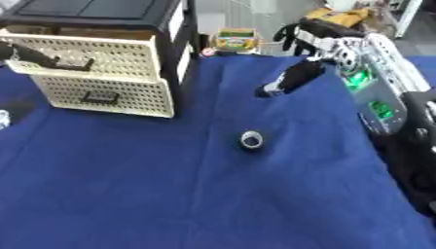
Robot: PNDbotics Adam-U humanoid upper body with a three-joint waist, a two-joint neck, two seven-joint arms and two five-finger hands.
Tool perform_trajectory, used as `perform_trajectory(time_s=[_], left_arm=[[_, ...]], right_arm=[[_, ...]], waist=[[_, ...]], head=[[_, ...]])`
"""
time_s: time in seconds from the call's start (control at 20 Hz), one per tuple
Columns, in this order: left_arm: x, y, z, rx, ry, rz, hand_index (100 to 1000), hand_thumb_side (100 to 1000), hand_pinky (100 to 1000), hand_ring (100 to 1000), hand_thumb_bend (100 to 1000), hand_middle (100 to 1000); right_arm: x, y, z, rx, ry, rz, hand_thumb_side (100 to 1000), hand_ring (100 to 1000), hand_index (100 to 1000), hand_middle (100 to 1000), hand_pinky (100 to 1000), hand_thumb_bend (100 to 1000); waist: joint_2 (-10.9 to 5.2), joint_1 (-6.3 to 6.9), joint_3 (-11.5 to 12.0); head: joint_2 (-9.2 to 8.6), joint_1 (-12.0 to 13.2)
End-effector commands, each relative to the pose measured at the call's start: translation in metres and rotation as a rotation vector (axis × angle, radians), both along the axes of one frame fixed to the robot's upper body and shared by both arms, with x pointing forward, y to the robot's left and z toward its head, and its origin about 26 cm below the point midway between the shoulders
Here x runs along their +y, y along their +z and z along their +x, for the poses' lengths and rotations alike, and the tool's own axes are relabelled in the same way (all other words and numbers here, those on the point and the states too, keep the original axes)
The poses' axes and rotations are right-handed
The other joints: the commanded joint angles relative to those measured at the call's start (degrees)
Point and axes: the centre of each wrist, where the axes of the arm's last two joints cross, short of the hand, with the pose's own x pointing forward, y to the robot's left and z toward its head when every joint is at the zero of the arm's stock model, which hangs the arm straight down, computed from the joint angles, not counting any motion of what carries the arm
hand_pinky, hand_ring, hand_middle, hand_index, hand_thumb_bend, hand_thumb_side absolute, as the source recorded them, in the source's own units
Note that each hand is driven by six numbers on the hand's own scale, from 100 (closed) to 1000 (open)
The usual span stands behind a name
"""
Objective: Pick up objects from table and place into drawer.
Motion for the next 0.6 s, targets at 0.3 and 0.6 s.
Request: perform_trajectory(time_s=[0.3, 0.6], left_arm=[[-0.005, 0.020, -0.007, -0.004, 0.083, 0.019, 873, 959, 100, 100, 311, 100], [-0.007, 0.027, 0.002, -0.014, 0.145, -0.042, 877, 905, 100, 100, 299, 100]], right_arm=[[-0.007, 0.014, -0.004, -0.050, -0.018, -0.007, 419, 768, 920, 762, 650, 683], [-0.008, 0.013, -0.004, -0.052, -0.025, -0.006, 421, 769, 919, 760, 648, 683]], waist=[[-0.93, 0.33, -0.08], [-1.08, 0.47, -0.06]], head=[[-0.49, -0.08], [-0.87, 0.09]])
